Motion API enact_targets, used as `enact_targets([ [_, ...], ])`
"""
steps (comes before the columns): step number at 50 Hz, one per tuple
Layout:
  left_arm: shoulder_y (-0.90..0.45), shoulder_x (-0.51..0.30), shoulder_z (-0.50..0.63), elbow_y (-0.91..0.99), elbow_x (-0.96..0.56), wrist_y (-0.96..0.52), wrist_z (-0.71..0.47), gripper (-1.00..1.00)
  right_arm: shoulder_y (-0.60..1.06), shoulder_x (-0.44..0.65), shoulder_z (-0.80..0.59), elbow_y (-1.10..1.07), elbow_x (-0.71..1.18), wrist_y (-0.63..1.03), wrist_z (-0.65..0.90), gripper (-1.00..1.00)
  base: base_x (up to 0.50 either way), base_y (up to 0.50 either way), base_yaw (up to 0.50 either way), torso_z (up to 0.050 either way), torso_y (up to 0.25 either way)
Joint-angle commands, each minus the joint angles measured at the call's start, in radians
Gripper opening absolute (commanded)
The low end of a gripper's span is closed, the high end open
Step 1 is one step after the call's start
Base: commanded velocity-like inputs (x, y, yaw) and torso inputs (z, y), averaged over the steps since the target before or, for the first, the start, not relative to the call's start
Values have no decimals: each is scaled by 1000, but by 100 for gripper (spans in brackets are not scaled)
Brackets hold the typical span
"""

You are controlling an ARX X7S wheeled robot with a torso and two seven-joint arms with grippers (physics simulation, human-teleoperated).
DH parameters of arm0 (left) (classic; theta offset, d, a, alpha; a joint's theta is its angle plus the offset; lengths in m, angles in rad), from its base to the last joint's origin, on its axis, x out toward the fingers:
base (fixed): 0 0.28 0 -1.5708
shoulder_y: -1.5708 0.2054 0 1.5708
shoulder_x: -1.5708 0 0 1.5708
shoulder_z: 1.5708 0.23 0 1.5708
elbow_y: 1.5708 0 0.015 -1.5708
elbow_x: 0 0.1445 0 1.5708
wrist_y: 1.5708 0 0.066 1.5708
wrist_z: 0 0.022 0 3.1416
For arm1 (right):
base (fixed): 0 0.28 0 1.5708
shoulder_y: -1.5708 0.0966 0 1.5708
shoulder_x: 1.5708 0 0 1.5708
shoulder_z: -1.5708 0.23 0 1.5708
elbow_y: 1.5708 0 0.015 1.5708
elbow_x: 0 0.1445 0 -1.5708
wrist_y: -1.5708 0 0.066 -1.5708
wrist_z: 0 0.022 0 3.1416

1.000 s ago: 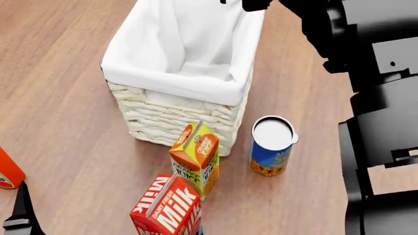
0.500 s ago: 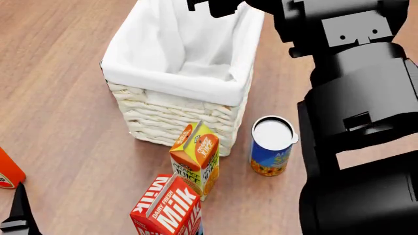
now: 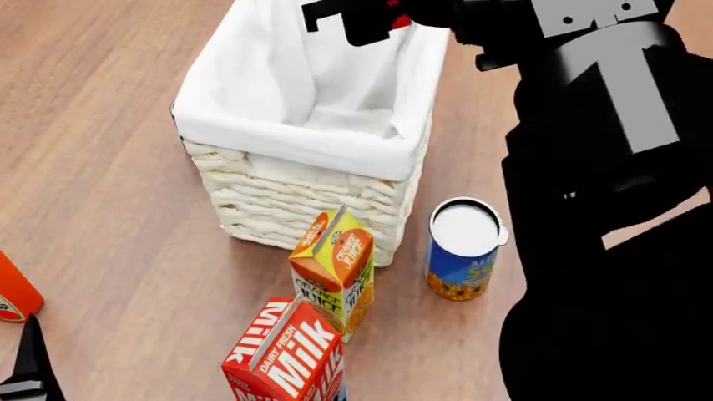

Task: Pick up the butter and put it in the basket.

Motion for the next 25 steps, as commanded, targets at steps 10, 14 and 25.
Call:
enact_targets([
  [10, 11, 16, -25, 21, 0, -8, 12, 100, 50, -30, -326, -19, 365, -16, -16, -100, 0, 0, 1, 0, 1],
  [14, 15, 13, -29, 25, -5, -9, 9, 100, 43, -30, -365, -16, 417, -44, -23, -100, 0, 0, 0, 0, 0],
  [25, 40, 5, -41, 54, -17, -9, 0, 100, 40, -30, -421, -2, 501, -78, -22, -100, 0, 0, 0, 1, 2],
])
